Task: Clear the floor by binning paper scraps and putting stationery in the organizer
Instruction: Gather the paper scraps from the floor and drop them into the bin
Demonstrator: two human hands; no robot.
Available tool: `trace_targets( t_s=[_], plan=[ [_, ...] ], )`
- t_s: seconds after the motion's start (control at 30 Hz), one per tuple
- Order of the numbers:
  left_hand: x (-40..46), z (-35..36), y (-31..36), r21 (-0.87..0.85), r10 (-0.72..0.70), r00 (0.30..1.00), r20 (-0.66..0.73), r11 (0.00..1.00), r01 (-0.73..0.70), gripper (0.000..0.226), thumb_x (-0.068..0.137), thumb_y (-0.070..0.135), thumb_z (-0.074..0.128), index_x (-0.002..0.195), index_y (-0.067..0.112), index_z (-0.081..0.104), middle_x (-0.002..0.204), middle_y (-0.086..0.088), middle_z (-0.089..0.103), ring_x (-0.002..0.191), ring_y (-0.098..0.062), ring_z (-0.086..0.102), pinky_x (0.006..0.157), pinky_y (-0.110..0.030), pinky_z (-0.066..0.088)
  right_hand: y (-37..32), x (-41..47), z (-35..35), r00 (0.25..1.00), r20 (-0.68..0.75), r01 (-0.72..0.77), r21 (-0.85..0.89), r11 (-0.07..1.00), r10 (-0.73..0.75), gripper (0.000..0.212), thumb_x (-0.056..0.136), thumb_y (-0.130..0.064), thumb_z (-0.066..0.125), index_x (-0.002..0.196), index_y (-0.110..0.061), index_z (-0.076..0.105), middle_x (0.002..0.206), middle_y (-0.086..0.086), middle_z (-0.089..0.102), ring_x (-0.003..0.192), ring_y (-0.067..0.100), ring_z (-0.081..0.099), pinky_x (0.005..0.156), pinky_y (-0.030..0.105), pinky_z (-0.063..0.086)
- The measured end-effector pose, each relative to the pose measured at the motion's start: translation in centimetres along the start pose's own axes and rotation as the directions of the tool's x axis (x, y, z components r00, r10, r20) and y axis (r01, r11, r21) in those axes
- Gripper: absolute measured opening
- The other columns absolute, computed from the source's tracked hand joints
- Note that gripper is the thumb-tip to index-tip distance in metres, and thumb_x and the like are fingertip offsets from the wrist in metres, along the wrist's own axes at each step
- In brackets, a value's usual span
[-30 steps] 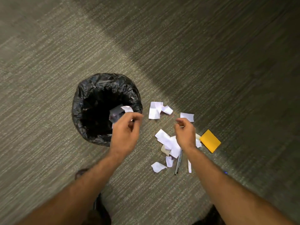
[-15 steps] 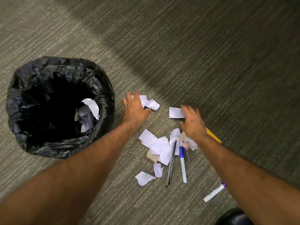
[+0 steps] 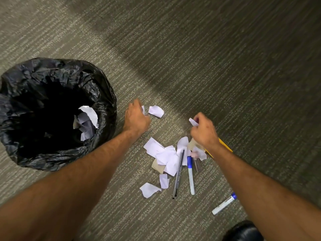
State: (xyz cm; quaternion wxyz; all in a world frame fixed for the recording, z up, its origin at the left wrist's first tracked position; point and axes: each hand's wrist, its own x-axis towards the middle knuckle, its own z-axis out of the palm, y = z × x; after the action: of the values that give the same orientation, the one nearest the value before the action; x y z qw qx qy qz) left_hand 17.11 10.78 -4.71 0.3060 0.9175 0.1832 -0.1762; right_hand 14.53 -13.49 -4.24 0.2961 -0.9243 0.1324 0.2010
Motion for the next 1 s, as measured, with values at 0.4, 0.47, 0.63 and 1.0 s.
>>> trace_targets(
  t_s=[0.4,0.47,0.63,1.0],
  plan=[
    [-0.3,-1.2,3.7,0.225,0.231,0.963,0.138,0.940,-0.258,0.025,0.077,0.021,0.064,0.101,0.019,0.058,0.098,-0.001,0.056,0.090,-0.024,0.057,0.073,-0.040,0.052,5.0,-5.6,-2.2,0.970,0.110,-0.227,0.095,0.969,0.217,0.052,0.071,-0.038,0.079,0.118,-0.023,0.062,0.107,-0.003,0.056,0.097,0.020,0.058,0.082,0.031,0.048],
    [0.2,0.0,3.9,0.324,0.324,0.922,0.213,0.867,-0.380,0.043,0.083,0.018,0.067,0.123,0.017,0.054,0.116,-0.004,0.052,0.104,-0.025,0.055,0.085,-0.042,0.052,5.8,-5.9,-1.3,0.979,0.129,-0.165,0.026,0.986,0.160,0.051,0.070,-0.035,0.082,0.115,-0.020,0.063,0.106,-0.001,0.055,0.097,0.021,0.058,0.078,0.028,0.043],
    [0.9,1.7,3.5,0.427,0.352,0.880,0.319,0.775,-0.466,0.069,0.086,0.026,0.075,0.144,0.016,0.038,0.132,-0.007,0.050,0.111,-0.032,0.055,0.089,-0.050,0.053,6.4,-6.1,-0.1,0.986,0.108,-0.116,-0.085,0.990,0.125,0.029,0.076,-0.017,0.079,0.102,-0.010,0.067,0.103,0.011,0.067,0.097,0.029,0.061,0.075,0.028,0.041],
    [-1.8,1.4,2.0,0.465,0.286,0.909,0.303,0.788,-0.403,0.024,0.095,0.024,0.065,0.114,0.010,0.064,0.108,-0.008,0.048,0.094,-0.023,0.047,0.079,-0.042,0.051,6.7,-5.5,-1.2,0.996,0.033,-0.086,0.025,0.996,0.085,0.008,0.088,-0.009,0.063,0.091,-0.005,0.069,0.097,0.009,0.056,0.088,0.027,0.057,0.076,0.034,0.048]
  ],
)
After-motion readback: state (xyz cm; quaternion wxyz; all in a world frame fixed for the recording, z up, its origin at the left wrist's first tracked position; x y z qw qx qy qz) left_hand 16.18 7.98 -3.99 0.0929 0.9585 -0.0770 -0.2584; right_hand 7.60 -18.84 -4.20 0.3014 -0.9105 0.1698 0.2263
